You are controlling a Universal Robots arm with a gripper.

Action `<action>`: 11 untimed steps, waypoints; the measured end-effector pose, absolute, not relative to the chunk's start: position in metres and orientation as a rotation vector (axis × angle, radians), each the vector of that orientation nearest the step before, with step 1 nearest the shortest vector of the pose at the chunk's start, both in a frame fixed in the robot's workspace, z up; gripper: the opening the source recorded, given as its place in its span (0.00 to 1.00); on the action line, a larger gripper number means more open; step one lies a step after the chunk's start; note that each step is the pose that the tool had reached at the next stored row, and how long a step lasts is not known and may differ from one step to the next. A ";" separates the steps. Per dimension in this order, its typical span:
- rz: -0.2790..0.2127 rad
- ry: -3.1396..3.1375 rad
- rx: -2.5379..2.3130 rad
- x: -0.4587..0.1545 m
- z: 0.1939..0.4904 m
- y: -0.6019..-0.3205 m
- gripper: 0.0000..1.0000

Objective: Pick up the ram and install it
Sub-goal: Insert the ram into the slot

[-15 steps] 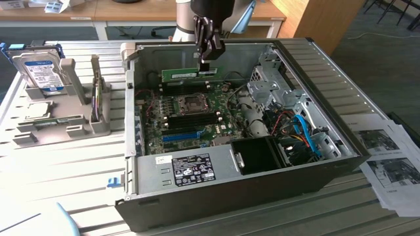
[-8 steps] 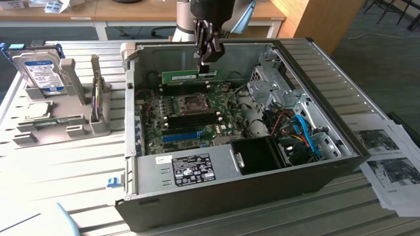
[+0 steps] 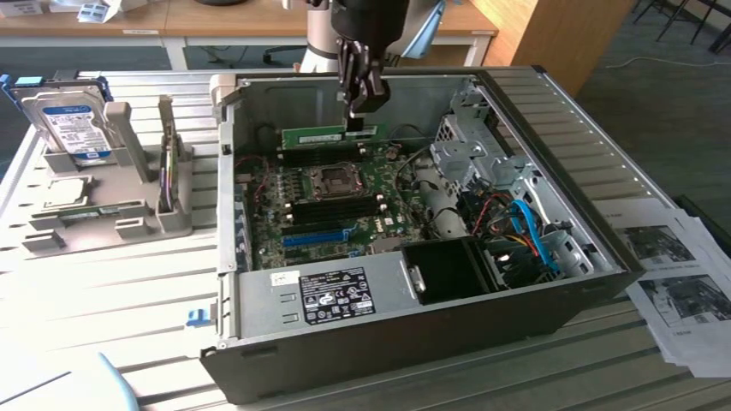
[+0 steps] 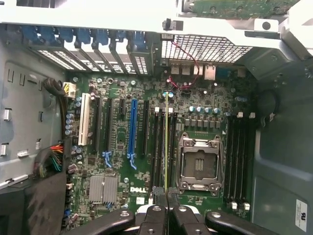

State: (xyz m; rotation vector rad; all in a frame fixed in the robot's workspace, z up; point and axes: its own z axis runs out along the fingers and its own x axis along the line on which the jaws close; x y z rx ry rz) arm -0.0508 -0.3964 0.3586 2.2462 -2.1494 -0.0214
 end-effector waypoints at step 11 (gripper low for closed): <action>-0.020 -2.149 2.246 -0.051 0.349 -0.396 0.11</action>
